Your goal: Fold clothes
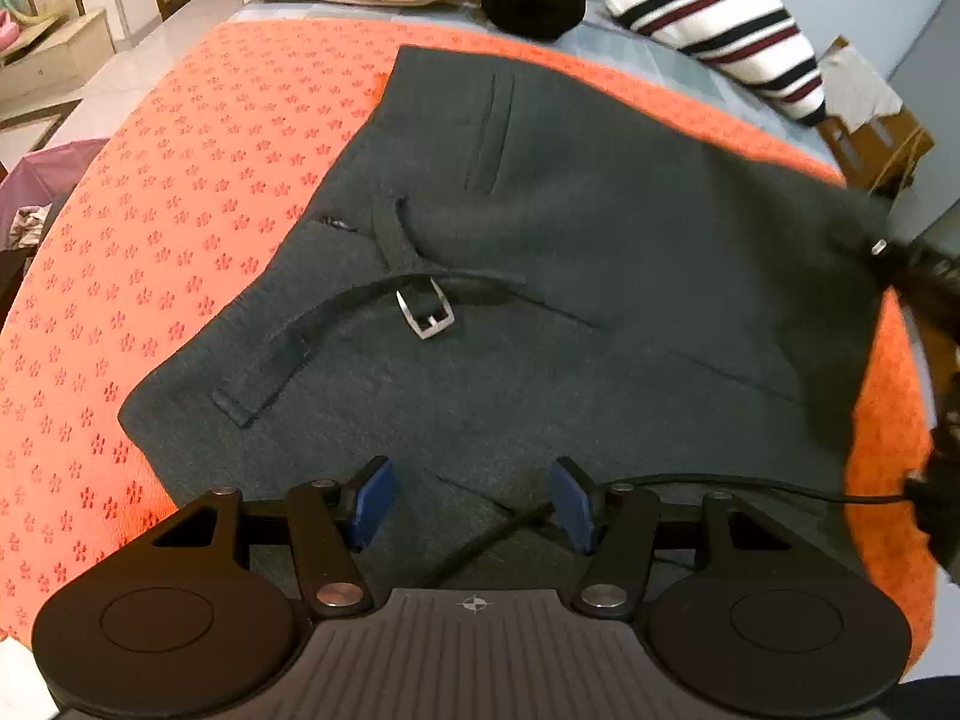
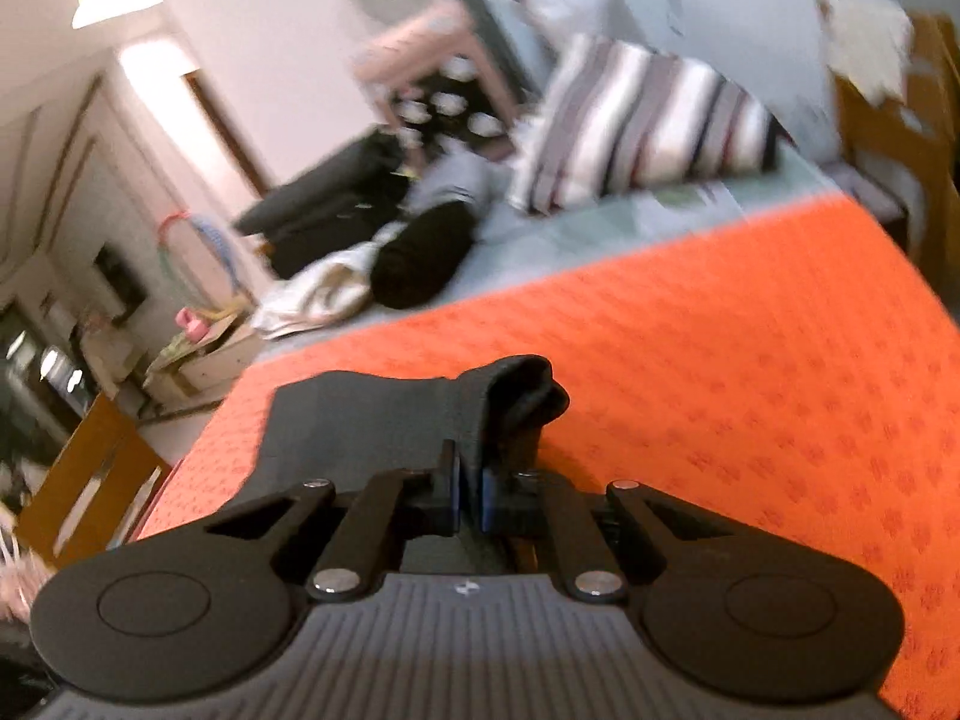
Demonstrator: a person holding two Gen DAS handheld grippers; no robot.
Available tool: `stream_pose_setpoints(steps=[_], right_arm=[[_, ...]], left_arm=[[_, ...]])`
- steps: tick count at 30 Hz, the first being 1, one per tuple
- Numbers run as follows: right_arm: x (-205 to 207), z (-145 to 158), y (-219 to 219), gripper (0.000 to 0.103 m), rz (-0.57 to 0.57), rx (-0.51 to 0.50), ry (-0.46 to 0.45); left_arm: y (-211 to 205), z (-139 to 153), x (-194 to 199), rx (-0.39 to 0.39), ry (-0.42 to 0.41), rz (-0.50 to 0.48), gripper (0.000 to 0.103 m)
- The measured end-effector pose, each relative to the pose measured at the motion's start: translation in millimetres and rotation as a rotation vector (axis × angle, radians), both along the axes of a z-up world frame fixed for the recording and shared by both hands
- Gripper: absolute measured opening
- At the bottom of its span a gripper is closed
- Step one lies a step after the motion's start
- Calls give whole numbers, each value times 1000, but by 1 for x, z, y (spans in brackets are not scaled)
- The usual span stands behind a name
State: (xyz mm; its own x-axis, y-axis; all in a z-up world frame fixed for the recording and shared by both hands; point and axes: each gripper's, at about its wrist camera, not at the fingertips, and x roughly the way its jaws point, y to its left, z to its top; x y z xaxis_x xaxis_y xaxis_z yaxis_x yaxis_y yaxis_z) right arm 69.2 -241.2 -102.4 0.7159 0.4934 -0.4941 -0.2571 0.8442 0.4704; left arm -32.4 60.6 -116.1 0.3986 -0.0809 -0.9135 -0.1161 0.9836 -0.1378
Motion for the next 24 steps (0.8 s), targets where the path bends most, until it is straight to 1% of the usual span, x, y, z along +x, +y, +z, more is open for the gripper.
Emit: stream_pose_setpoints(steps=[1,8,11,12,14,16,17,19,21,23,24], right_arm=[[-3,6,7,8,24,-16,-24],[-18,38,45,8,140,-64,-157],[-22,53,48,7,153,-72,-217],[-21,56,43,7,146,-77,-223],[-13,55,33,7,117,-89,-209],[-2,42,21,8,62,-133,-162],[3,35,14,16,28,-157,-135],[11,18,3,23,-24,-217,-67],[10,4,-9,34,-79,-268,-11],[3,-4,-24,39,-129,-273,23],[-1,-6,-32,39,-148,-262,36]], left_arm=[[-2,-1,1,7,4,-2,61],[-10,2,5,31,7,-6,61],[-11,5,3,29,-2,0,61],[-10,6,3,29,-6,2,61],[-9,8,1,27,-16,7,61],[-6,10,-2,25,-25,20,61],[-3,11,-3,23,-31,26,61],[3,13,-6,25,-41,43,61],[10,17,-9,26,-56,61,61],[18,19,-11,31,-69,73,61],[22,20,-12,33,-75,77,61]])
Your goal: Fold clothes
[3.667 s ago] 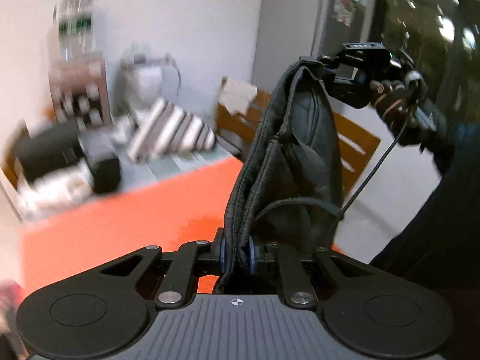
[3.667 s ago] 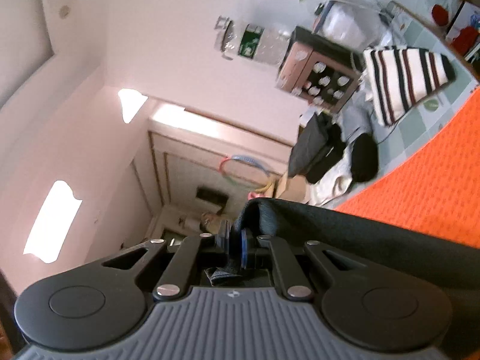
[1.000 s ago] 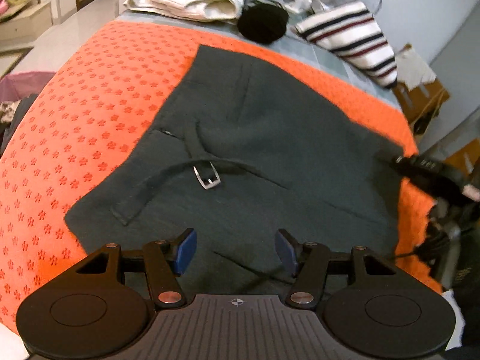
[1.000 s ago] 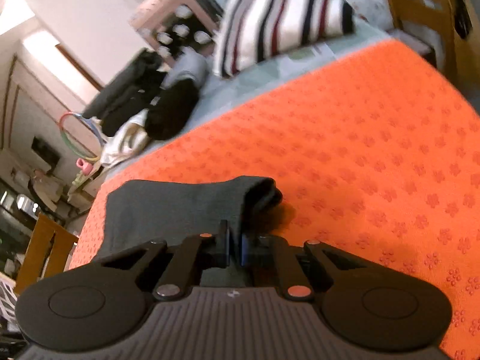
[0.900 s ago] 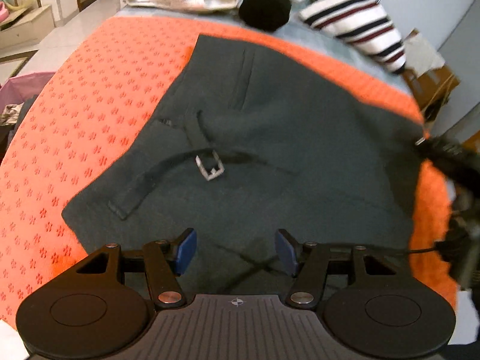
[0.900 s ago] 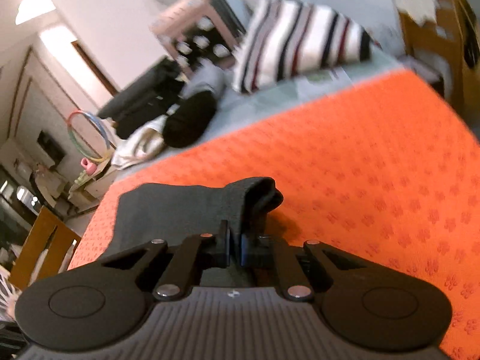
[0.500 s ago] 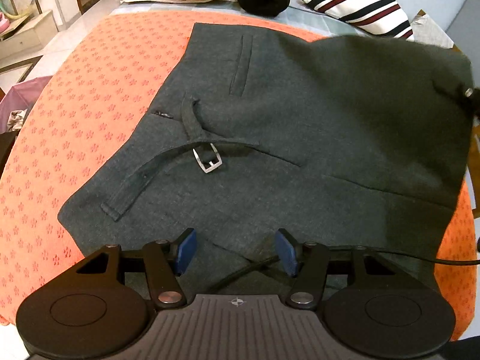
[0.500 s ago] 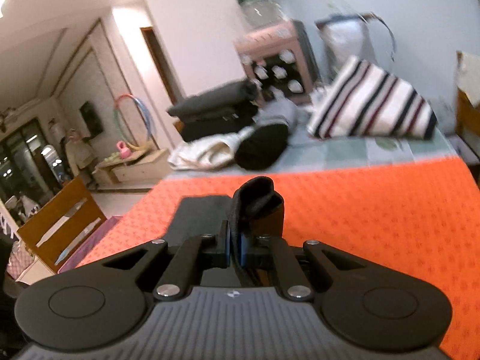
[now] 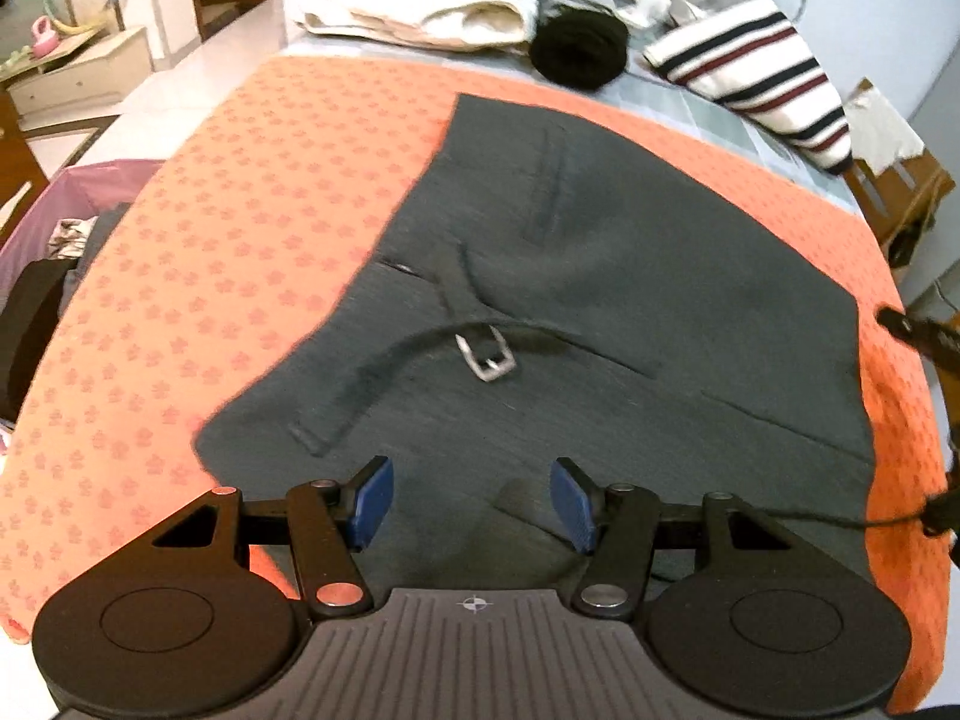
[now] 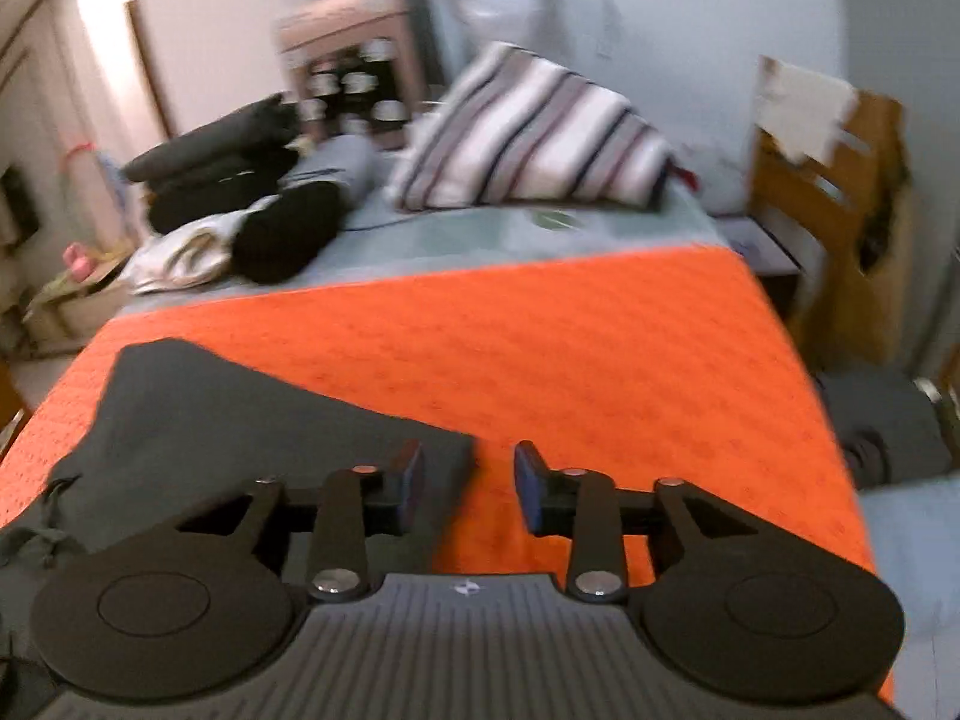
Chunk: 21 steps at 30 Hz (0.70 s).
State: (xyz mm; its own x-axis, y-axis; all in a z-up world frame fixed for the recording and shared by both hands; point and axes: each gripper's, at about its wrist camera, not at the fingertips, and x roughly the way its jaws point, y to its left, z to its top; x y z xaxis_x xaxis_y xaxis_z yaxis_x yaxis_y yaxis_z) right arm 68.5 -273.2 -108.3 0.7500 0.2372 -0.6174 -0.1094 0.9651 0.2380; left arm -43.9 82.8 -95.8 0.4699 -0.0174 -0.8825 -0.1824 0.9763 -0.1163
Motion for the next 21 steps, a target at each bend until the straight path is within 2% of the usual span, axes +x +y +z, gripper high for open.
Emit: stream_pose_setpoints(steps=[5,11,15,21], right_arm=[[-40,-2,-27,39,-8,82,14],[-109,8,-20,40,63,124,21],[-163,20,-5,49,102,162,10],[-233,29,25,51,40,210,30]], left_arm=[[21,5,-4,5,-17,-43,61],[34,13,-11,48,-25,-278,63],[58,13,-17,70,-27,-400,65],[87,15,-30,107,-77,-636,73]])
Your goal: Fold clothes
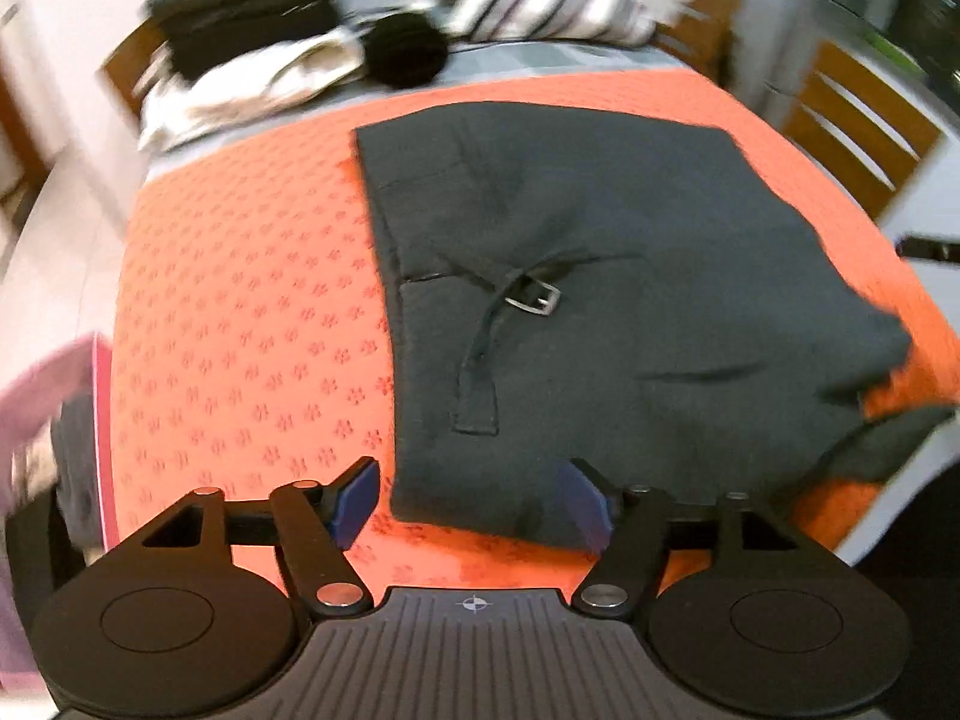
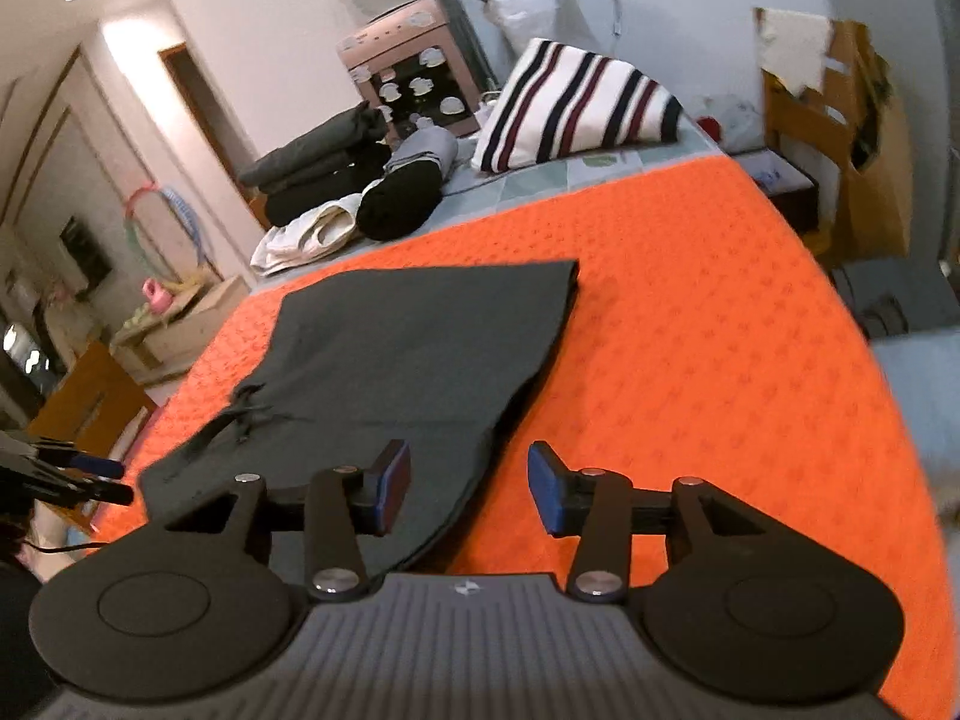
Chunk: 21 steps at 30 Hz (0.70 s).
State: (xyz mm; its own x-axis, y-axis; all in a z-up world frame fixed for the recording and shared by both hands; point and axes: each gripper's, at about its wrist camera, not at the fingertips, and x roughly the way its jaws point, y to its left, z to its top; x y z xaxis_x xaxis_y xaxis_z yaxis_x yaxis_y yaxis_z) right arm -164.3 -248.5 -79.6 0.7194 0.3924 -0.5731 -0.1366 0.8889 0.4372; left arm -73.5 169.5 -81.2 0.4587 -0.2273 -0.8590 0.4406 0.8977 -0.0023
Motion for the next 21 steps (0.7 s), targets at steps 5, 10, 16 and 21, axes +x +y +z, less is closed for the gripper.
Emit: stream_pose_setpoints(steps=[5,10,16,21], right_arm=[[-53,19,20,57,-63,56,1],[-85,34,41,65,-154,61,-18],[-140,26,67,65,-328,5,54],[-157,5,79,65,-463,15,112]], left_arm=[[-11,1,-11,-16,-50,-303,79],[-44,4,-22,-99,-111,-609,85],[-96,-13,-29,-139,-153,-819,85],[-137,-32,-34,-100,-196,-907,84]])
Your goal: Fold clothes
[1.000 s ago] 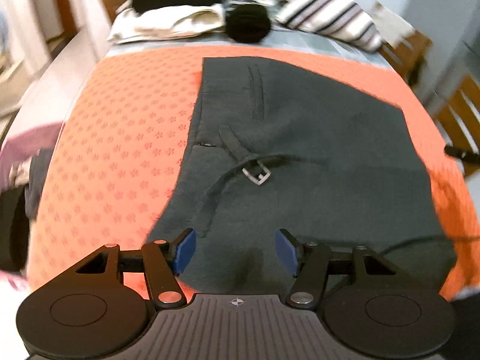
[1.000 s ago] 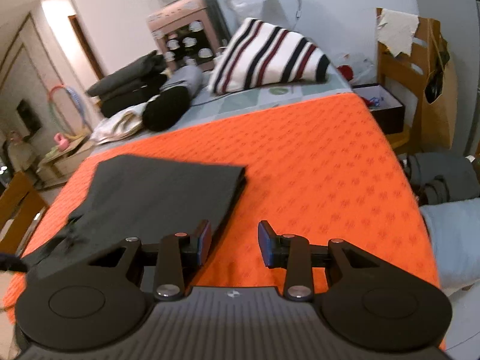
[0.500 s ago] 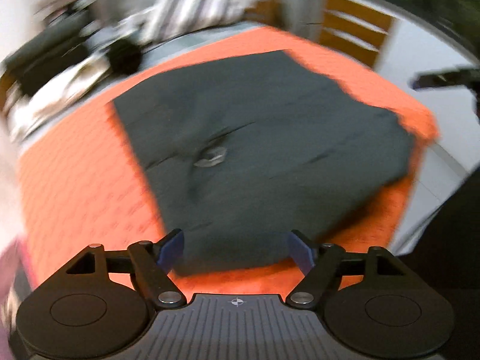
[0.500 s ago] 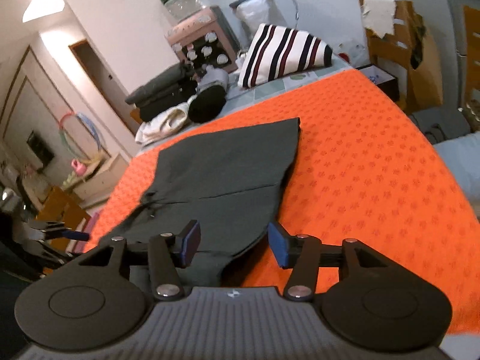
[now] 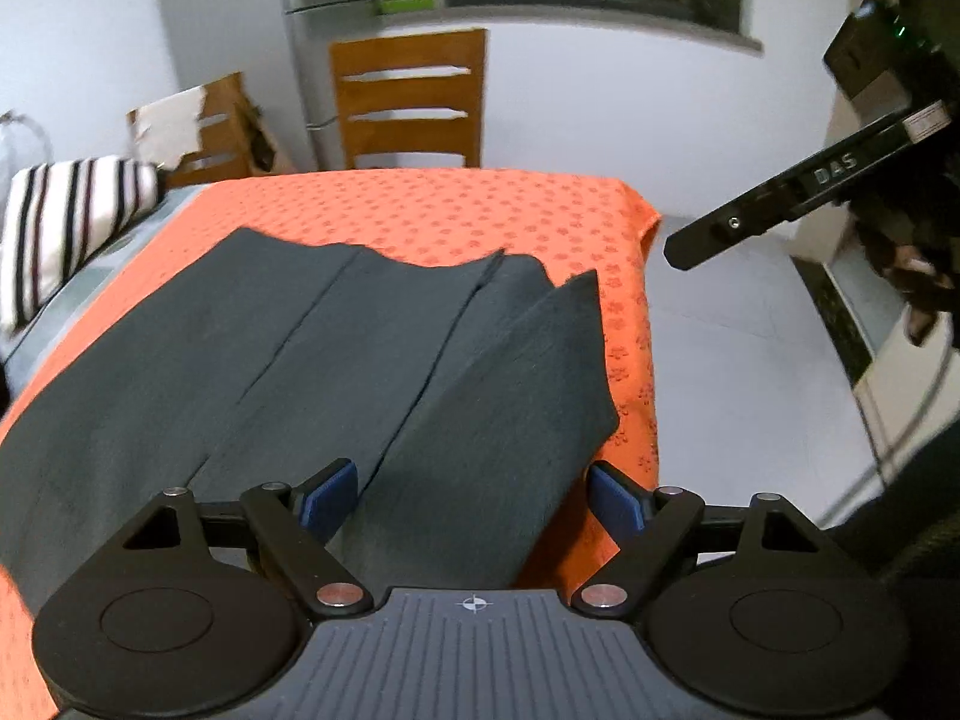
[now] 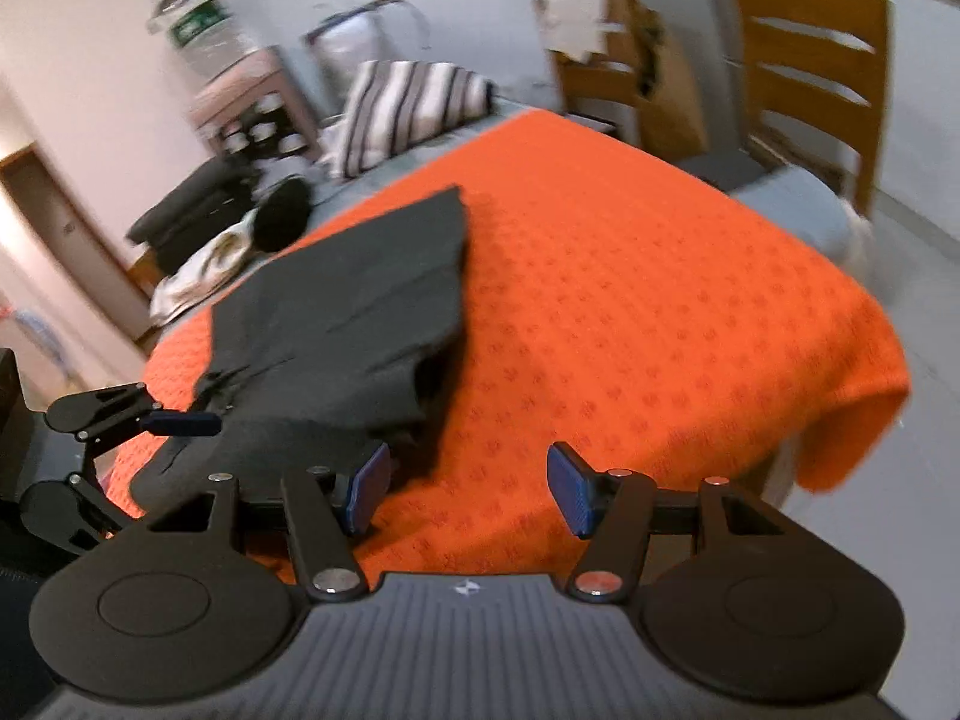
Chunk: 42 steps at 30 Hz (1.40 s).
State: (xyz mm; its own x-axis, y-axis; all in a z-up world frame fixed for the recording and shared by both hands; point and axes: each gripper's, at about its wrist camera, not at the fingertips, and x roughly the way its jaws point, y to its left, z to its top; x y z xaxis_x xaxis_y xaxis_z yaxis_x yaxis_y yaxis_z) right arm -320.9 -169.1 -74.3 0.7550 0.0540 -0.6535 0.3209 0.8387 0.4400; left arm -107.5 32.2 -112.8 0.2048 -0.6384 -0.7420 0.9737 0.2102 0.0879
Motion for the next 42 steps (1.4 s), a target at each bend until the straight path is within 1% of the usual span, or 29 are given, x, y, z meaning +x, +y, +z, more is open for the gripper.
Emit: stream_pose_setpoints(steps=[2,5,7,8,9,10,11,12,13,17,22,26,27,29,30,32,33,36,38,40,42], right_arm=[[-7,-6,4,65,-44,13,7],[-1,-14,9,65,-90,18,11],[3,-18,11,65,-100,26,12],[4,-20,11,65,-101,33,14],[8,-22,11,65,-100,38,16],[17,-23,11,65,-95,37,18],[24,-24,12,65,-88,34,20],[31,-25,12,65,-77,30,22],[37,-26,14,65,-61,28,21],[50,-30,27,65,20,24,5],[73,-37,49,65,125,14,-29],[103,-40,61,65,176,2,-64],[109,-39,63,65,182,-2,-71],[122,-34,66,65,195,-15,-91],[126,-31,66,65,201,-19,-106],[128,-25,65,65,201,-20,-127],[128,-23,63,65,195,-18,-129],[120,-28,53,65,159,6,-91],[109,-37,46,65,116,34,-42],[95,-46,40,65,70,63,-12],[81,-53,37,65,35,84,-7]], left_arm=[[-14,-8,-5,10,-58,-18,84],[-31,-16,-10,14,-143,-50,81],[-44,-18,-14,14,-187,-62,79],[-50,-17,-15,17,-195,-63,72],[-53,-17,-16,22,-192,-69,59],[-56,-16,-15,25,-187,-71,37],[-56,-14,-13,21,-174,-56,28],[-57,-12,-10,15,-159,-39,23],[-56,-9,-5,-2,-134,-11,15],[-36,16,21,-108,-37,157,13],[-8,41,58,-215,127,371,12],[4,51,71,-269,200,440,12],[7,54,73,-282,219,451,11],[7,55,75,-298,283,446,12],[7,55,76,-304,318,442,13],[8,51,79,-298,416,430,20],[6,47,79,-291,414,431,21],[0,35,78,-259,400,429,21],[-5,28,75,-239,411,412,21],[-12,26,70,-228,401,385,21],[-17,27,67,-224,399,352,21]])
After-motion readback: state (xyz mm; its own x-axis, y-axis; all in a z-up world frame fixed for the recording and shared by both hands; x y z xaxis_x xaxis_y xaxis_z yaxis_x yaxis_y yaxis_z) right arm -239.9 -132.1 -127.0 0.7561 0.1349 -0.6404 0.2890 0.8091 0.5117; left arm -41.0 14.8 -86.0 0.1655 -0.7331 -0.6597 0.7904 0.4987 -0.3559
